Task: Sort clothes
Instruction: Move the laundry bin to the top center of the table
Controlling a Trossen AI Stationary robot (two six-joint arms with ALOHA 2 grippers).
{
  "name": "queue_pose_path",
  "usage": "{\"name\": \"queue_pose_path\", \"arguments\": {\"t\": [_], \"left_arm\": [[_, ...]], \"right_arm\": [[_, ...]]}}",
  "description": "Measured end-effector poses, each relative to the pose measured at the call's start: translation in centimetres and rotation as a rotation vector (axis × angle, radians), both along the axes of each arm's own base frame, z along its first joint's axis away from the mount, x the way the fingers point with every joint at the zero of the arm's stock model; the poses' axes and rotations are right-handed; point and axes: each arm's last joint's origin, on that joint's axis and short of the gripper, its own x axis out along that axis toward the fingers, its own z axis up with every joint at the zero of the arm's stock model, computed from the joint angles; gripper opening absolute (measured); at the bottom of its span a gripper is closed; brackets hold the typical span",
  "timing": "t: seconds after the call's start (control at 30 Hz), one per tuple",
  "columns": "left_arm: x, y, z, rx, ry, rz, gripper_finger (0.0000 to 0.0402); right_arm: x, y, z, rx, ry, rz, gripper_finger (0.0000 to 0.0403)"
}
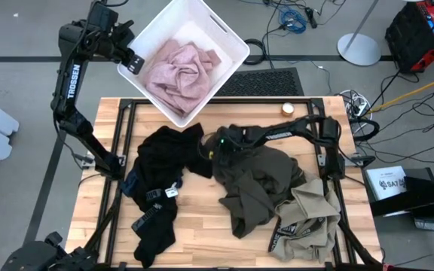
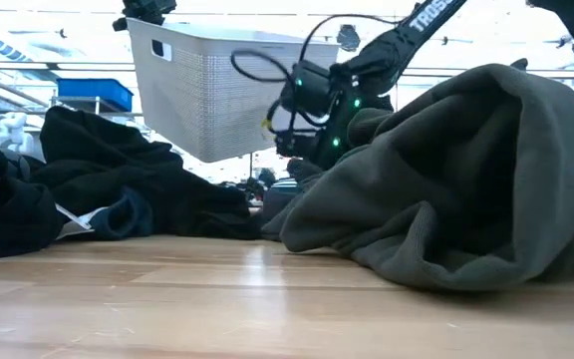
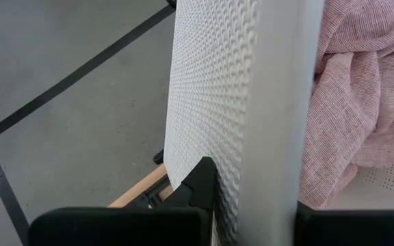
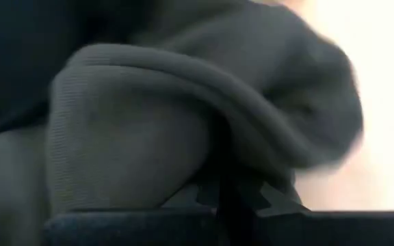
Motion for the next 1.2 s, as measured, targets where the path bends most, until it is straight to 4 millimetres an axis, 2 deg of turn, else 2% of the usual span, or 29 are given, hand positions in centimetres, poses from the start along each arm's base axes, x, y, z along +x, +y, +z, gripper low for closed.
{"name": "queue_pose_path", "arguments": {"t": [0.3, 0.47, 0.57, 0.73, 0.87, 1.07, 1.13, 1.2], "left_arm": [[0.0, 0.0, 0.0, 0.003, 0.004, -0.006, 0.0019], [0.0, 0.0, 0.0, 0.003, 0.004, -0.006, 0.0019], [0.0, 0.0, 0.0, 0.001, 0.000, -0.010, 0.0019], [0.4, -0.2, 0.0, -0.003, -0.011, -0.032, 0.0019], [1.3, -0.5, -0.1, -0.021, -0.044, -0.092, 0.0019], [4.0, -1.0, -1.6, -0.086, -0.041, -0.209, 0.0019], [5.3, -1.1, -2.4, -0.106, -0.018, -0.254, 0.0019], [6.7, -0.9, -3.3, -0.113, 0.004, -0.299, 0.0018]], "right_arm": [[1.2, 8.0, 1.9, 0.039, 0.032, 0.176, 0.0000], [1.2, 11.5, 3.4, 0.028, 0.093, 0.254, 0.0000], [1.3, 12.9, 5.1, 0.002, 0.141, 0.302, 0.0000], [1.4, 14.3, 10.2, -0.163, 0.200, 0.316, 0.0000], [0.7, 13.9, 15.4, -0.182, 0.245, 0.281, 0.0000], [-2.0, 13.2, 22.7, -0.181, 0.260, 0.170, 0.0000], [-2.9, 13.0, 25.1, -0.196, 0.171, 0.143, 0.0000], [-4.6, 12.6, 27.5, -0.187, 0.091, 0.128, 0.0000]]}}
